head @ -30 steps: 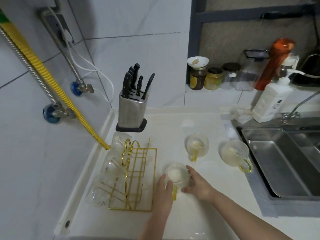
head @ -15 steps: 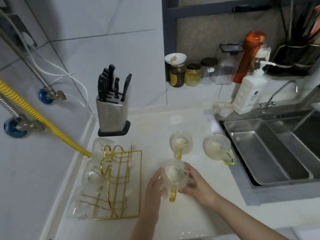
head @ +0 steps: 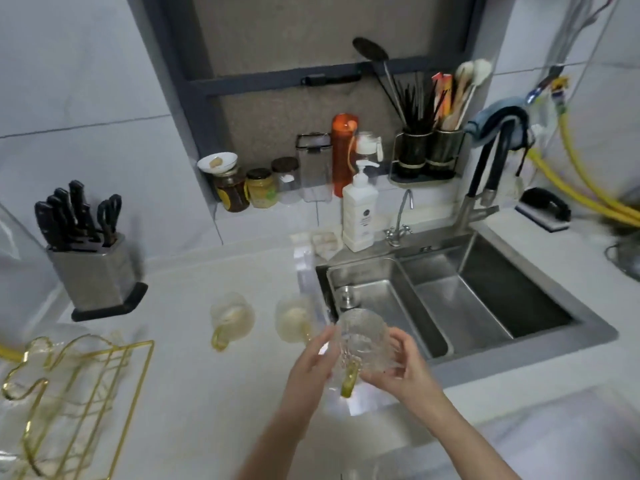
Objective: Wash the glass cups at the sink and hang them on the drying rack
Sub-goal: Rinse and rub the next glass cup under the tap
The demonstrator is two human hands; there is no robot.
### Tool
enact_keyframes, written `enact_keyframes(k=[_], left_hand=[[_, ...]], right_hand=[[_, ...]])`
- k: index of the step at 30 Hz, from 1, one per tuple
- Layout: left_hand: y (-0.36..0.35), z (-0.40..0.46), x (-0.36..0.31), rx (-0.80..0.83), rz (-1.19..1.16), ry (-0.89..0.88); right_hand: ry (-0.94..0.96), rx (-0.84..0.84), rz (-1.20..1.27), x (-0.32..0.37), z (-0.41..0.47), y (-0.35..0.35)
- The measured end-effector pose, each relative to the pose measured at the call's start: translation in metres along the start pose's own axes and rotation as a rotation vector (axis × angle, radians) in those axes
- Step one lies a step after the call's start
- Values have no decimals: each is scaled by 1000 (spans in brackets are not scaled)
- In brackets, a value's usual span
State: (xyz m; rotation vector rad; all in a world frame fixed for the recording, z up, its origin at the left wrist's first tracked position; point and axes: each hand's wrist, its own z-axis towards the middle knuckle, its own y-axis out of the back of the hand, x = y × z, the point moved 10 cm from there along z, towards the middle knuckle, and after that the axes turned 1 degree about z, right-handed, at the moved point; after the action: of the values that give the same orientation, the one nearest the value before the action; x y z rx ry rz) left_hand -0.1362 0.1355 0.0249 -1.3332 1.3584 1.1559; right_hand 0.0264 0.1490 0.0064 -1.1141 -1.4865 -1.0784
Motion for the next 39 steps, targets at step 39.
enact_keyframes(k=[39], left_hand=[[-276,217,-26,186,162,165]], right_hand=[[-254,-388,48,-30,138,305]])
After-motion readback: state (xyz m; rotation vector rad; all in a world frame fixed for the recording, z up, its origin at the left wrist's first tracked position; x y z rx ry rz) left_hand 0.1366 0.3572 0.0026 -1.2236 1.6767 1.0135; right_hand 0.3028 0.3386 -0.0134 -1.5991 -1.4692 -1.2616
